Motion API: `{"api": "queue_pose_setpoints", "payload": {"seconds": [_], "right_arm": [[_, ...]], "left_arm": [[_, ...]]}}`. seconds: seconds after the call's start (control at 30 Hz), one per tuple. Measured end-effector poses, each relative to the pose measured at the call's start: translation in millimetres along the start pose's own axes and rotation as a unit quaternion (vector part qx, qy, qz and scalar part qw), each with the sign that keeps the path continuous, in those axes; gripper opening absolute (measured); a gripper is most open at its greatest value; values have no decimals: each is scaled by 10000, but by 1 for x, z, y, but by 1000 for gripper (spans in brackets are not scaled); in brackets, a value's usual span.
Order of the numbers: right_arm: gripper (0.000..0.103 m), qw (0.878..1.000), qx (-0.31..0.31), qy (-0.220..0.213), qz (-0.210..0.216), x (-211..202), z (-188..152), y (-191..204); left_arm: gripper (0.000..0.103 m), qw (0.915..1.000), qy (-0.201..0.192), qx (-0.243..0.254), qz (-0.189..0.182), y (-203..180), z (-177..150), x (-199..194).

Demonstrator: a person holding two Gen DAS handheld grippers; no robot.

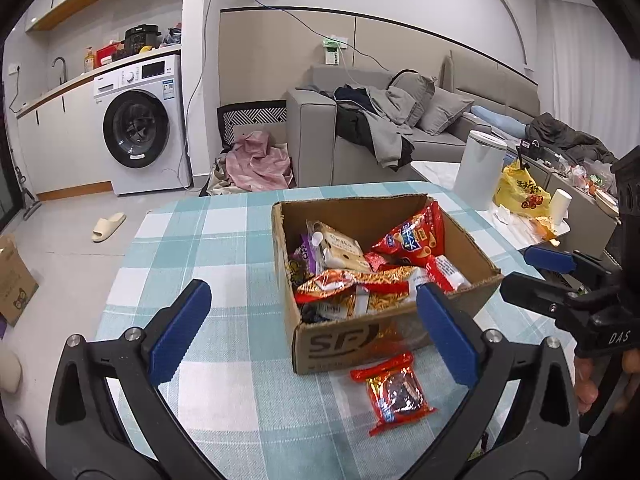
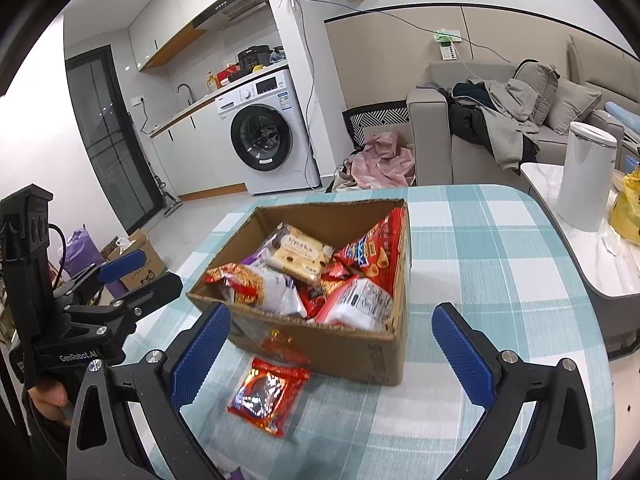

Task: Organize snacks
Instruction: 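Withdraw both tools and move them toward the cookie pack and candy bag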

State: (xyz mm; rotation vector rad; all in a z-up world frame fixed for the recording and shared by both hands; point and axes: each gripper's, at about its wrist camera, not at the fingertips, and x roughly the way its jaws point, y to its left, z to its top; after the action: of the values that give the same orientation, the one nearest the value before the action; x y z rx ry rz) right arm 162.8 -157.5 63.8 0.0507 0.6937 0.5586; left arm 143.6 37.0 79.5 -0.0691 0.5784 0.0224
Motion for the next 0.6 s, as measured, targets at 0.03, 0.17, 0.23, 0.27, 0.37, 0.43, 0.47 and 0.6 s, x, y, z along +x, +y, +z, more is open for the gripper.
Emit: {"api": "queue_pose_setpoints", "payload": {"seconds": [0.03, 0.17, 0.23, 0.27, 0.37, 0.43, 0.47, 0.6], "right_arm": [[102, 10000, -11, 16, -5, -1, -2, 1], [102, 9999, -62, 128, -23, -5, -14, 3], [102, 9998, -82, 173, -31, -7, -19, 5], [102, 9998, -89, 193, -32, -8, -22, 4], [102, 9997, -92, 237, -38, -11, -29, 5], [102, 9995, -114, 291, -62, -12, -33, 7], [102, 9994, -121, 301, -72, -12, -35, 8], [102, 9993, -75, 349, -70, -15, -40, 8]], "left_arm": [[102, 10000, -6, 1, 11, 0, -2, -3], [102, 10000, -2, -28, 42, 3, -11, -14], [102, 10000, 5, -50, 50, 4, -15, -19], [102, 10000, 16, -59, 52, 5, -17, -20], [102, 9999, 57, -86, 74, 6, -23, -24], [102, 9999, 67, -93, 49, 6, -29, -28], [102, 9999, 83, -93, 44, 6, -31, -28], [102, 9999, 144, -65, 34, 5, -42, -31]]}}
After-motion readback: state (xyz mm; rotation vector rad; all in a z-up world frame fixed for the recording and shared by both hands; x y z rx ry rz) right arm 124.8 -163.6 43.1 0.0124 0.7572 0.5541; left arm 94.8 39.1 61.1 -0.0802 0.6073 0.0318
